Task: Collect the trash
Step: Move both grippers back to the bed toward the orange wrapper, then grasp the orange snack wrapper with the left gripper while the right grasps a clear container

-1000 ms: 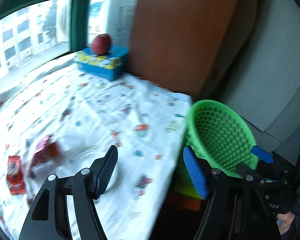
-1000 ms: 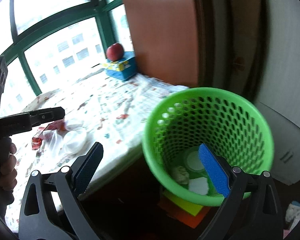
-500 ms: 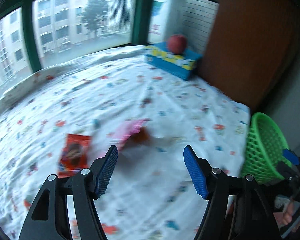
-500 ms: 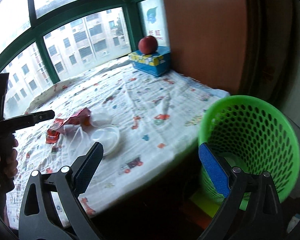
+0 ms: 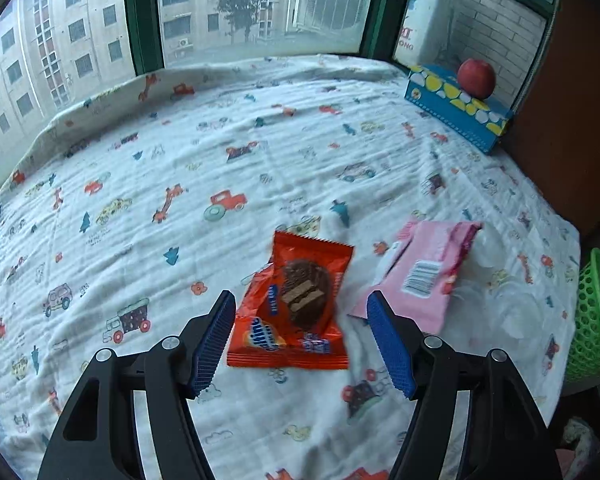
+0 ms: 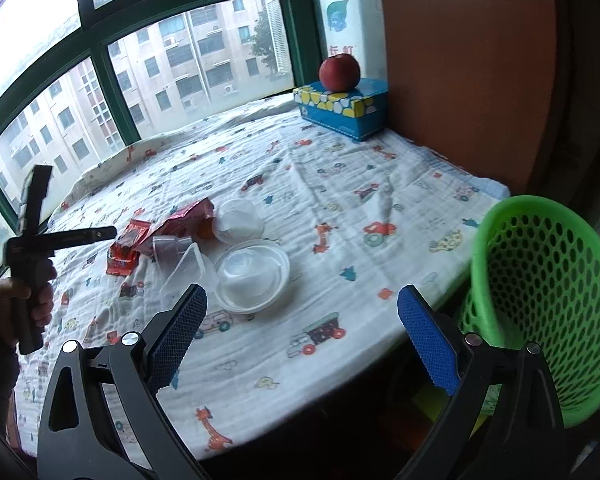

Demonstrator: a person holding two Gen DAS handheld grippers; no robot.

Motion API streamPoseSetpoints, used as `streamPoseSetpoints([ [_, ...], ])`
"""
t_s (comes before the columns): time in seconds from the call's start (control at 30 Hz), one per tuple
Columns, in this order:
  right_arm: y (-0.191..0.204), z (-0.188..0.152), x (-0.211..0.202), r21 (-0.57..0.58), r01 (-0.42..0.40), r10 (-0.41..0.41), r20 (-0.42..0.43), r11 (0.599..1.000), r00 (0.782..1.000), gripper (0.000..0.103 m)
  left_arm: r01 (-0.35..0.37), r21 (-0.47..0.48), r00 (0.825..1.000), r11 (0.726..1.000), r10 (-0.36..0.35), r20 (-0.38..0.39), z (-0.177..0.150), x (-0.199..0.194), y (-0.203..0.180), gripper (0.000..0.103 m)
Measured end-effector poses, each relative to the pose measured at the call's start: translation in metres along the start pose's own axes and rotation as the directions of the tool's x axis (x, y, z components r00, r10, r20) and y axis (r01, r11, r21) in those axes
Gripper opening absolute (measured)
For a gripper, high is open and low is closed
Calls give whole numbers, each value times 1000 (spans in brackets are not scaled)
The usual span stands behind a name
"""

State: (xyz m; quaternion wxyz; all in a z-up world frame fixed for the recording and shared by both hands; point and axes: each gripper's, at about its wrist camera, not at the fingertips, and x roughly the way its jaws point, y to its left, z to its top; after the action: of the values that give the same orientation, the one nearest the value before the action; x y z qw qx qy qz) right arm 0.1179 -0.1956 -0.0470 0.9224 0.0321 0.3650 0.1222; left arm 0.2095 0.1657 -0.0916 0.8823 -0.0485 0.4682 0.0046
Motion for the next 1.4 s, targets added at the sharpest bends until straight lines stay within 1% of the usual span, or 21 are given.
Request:
streamPoseSetpoints([
  [0.17, 9, -2, 11, -9, -16, 16, -25, 1000, 1000, 95, -2, -17, 999, 1000, 1, -50, -5, 26, 13, 66],
  [0.23, 14, -3, 16, -14, -26, 25, -36, 1000, 999, 95, 16, -27, 998, 999, -18, -67, -7, 35, 17, 66],
  [0.37, 24, -5, 25, -21, -50, 48, -59, 999, 997, 95, 36, -45, 996, 998, -39, -85, -9, 47, 21, 66],
  [0.53, 40, -6, 38, -40, -81, 77, -83, 996, 994, 95, 44, -34, 995, 998, -47, -88, -7, 53, 21, 65],
  [0.57, 43, -7, 40, -41, -87, 83, -88, 995, 993, 95, 51, -32, 995, 998, -54, -87, -8, 53, 20, 61],
  [0.63, 48, -7, 47, -38, -103, 99, -102, 994, 990, 95, 53, -24, 995, 998, -55, -79, -8, 53, 19, 58],
  [0.7, 53, -8, 54, -33, -114, 110, -119, 993, 987, 95, 62, -27, 995, 998, -64, -73, -7, 51, 20, 50],
  [0.9, 72, -15, 69, -44, -151, 142, -154, 988, 978, 95, 86, -44, 995, 995, -88, -47, -8, 45, 27, 38],
  [0.97, 77, -16, 75, -43, -160, 150, -166, 986, 975, 92, 91, -45, 995, 995, -93, -42, -8, 43, 29, 36],
  [1.03, 80, -18, 79, -42, -155, 145, -171, 987, 975, 92, 89, -43, 995, 995, -91, -37, -10, 41, 30, 33],
  [1.1, 82, -18, 83, -41, -150, 141, -174, 988, 975, 88, 90, -37, 995, 995, -91, -31, -12, 38, 30, 30],
  [1.2, 85, -19, 91, -22, -157, 150, -191, 987, 970, 88, 86, -37, 996, 996, -87, -14, -13, 32, 32, 29],
  [1.33, 93, -23, 102, -2, -167, 163, -217, 986, 962, 88, 100, -51, 995, 994, -100, 6, -13, 22, 37, 29],
  [1.4, 97, -24, 107, 10, -159, 157, -224, 987, 962, 88, 106, -55, 994, 993, -105, 18, -14, 15, 40, 29],
])
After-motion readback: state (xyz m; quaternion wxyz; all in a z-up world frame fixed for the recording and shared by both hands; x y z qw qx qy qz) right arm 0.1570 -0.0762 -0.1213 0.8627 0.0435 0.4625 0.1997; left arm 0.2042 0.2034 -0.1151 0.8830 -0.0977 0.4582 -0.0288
